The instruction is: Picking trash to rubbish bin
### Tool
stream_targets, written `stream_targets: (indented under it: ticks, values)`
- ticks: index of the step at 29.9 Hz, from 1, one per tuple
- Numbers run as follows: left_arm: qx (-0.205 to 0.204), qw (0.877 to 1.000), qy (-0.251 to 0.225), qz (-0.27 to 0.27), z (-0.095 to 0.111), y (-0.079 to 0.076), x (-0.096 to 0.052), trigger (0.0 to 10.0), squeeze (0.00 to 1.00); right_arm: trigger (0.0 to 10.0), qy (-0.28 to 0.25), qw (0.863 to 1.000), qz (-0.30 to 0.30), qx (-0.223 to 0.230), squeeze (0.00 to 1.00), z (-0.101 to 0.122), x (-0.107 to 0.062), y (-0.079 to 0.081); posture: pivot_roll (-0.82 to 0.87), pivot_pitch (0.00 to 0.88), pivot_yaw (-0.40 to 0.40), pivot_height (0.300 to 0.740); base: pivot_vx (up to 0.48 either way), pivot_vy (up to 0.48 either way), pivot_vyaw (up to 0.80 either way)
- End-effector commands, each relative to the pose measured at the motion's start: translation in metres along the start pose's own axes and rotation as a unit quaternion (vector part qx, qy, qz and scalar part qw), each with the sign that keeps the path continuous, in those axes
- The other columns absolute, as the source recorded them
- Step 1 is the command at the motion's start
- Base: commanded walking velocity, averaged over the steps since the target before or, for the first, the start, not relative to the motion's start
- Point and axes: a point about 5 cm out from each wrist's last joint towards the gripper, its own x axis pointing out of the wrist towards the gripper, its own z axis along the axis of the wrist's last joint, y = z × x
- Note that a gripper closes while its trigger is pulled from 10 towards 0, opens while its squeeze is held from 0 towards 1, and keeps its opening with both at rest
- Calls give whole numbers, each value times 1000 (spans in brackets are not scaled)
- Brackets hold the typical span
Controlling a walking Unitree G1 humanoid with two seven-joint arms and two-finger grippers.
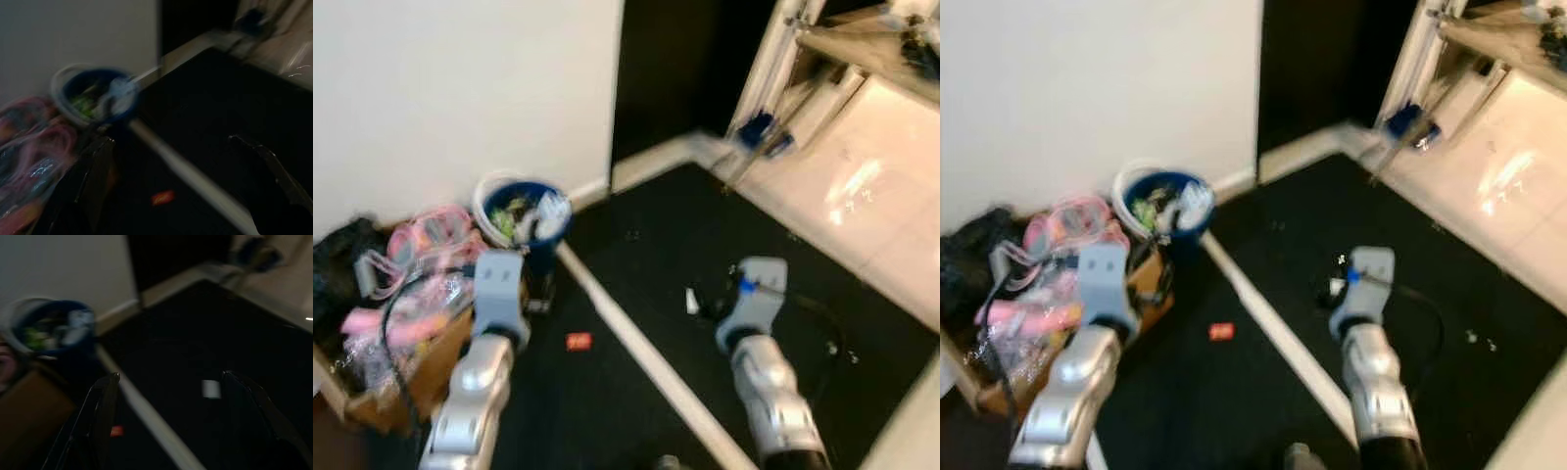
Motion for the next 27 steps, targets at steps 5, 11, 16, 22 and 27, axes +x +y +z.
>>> stream_targets:
  ticks: [5, 11, 16, 22, 27]
  values:
    - [2, 1000, 7, 7, -4, 3, -1, 10000, 0, 10000, 2, 1000, -6, -1, 0, 0, -2, -2, 34, 157, -6, 740, 0, 0, -800]
    - [1, 1000, 8, 7, -5, 3, -3, 10000, 0, 10000, 1, 1000, -6, -1, 0, 0, -3, -2, 33, 150, -6, 740, 0, 0, -800]
    - [-2, 1000, 8, 11, -6, 3, -4, 10000, 0, 10000, 0, 1000, 0, -2, 0, 1, -4, 0, 33, 145, -14, 740, 0, 0, -800]
    - [-8, 1000, 5, 15, -6, 5, -5, 10000, 0, 10000, 1, 1000, 4, -1, 0, -1, -4, 2, 37, 122, -24, 740, 0, 0, -800]
    - [-14, 1000, 3, 21, -4, 6, -4, 10000, 0, 10000, 1, 1000, 5, -1, 0, 0, -4, 1, 38, 120, -29, 740, 0, 0, -800]
